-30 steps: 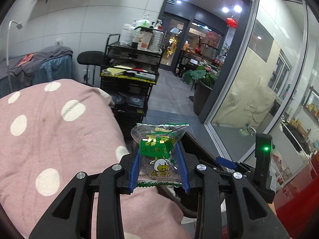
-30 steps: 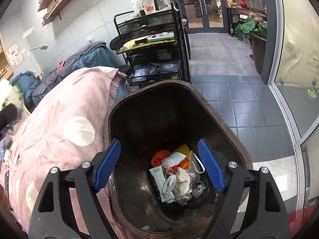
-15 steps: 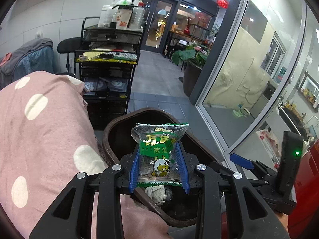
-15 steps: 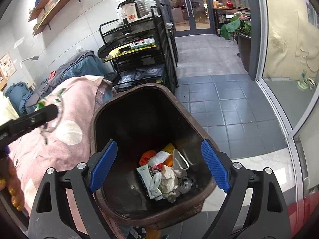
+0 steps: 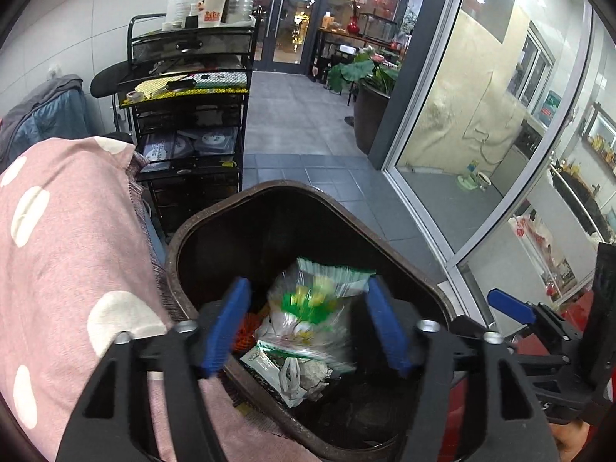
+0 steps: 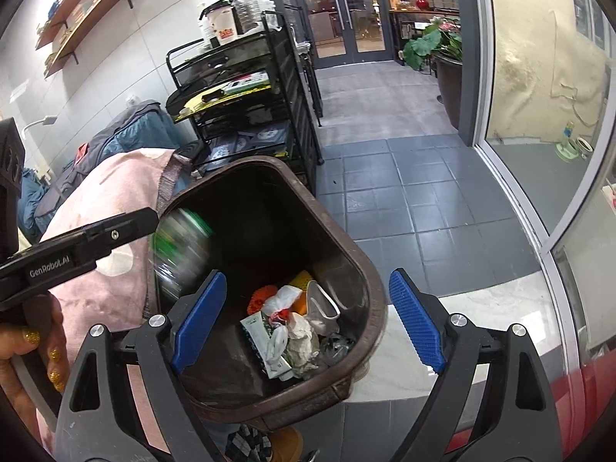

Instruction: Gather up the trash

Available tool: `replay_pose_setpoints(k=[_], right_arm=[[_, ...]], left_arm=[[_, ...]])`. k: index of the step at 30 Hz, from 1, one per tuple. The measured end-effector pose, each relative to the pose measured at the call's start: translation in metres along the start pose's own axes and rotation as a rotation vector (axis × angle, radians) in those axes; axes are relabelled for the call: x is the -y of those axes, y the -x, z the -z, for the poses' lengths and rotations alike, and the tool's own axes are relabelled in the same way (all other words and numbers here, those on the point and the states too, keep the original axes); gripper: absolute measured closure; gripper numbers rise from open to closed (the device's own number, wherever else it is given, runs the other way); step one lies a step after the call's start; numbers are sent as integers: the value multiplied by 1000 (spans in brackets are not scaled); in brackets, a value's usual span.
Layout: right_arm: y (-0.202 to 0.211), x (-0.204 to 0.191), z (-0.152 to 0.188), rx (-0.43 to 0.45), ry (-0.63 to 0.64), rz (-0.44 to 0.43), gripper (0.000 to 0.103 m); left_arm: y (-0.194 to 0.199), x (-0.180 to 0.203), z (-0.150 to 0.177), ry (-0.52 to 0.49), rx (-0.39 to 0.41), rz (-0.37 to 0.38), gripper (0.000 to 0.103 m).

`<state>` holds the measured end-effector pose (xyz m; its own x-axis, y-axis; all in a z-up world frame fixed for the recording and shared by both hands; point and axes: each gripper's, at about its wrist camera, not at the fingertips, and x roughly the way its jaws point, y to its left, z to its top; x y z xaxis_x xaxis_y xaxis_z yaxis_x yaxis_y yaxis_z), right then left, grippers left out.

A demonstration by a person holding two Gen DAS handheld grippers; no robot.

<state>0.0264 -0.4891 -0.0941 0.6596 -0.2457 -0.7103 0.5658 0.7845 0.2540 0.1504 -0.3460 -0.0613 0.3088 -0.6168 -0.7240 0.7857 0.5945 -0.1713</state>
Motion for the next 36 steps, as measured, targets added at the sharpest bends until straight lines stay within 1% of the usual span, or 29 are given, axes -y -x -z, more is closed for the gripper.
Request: replay_pose_setpoints(k=[3, 5, 10, 15, 19, 23, 31, 36], right_arm=[[0, 3, 1, -4, -5, 10, 17], [-1, 6, 1, -8, -11, 12, 17], [-2, 7, 1, -11, -13, 16, 17], [-4, 4, 1, -15, 6, 23, 17], [-4, 2, -1, -10, 3, 34, 17], [-1, -1, -2, 4, 2, 33, 12], [3, -22, -2, 24, 35, -7, 11], [10, -44, -4, 59, 67, -33, 10]], left_arm=[[0, 2, 4, -7, 13, -13, 11], [-1, 2, 6, -9, 13, -11, 6], [1, 3, 7, -18, 21, -19, 6], [17, -1, 7, -5, 69, -45, 6], [39, -1, 6, -9, 132, -57, 6], [60, -1, 9, -16, 181, -70, 6], [98, -11, 27, 11, 251, -80, 6], [125, -27, 42, 50, 301, -122, 6]])
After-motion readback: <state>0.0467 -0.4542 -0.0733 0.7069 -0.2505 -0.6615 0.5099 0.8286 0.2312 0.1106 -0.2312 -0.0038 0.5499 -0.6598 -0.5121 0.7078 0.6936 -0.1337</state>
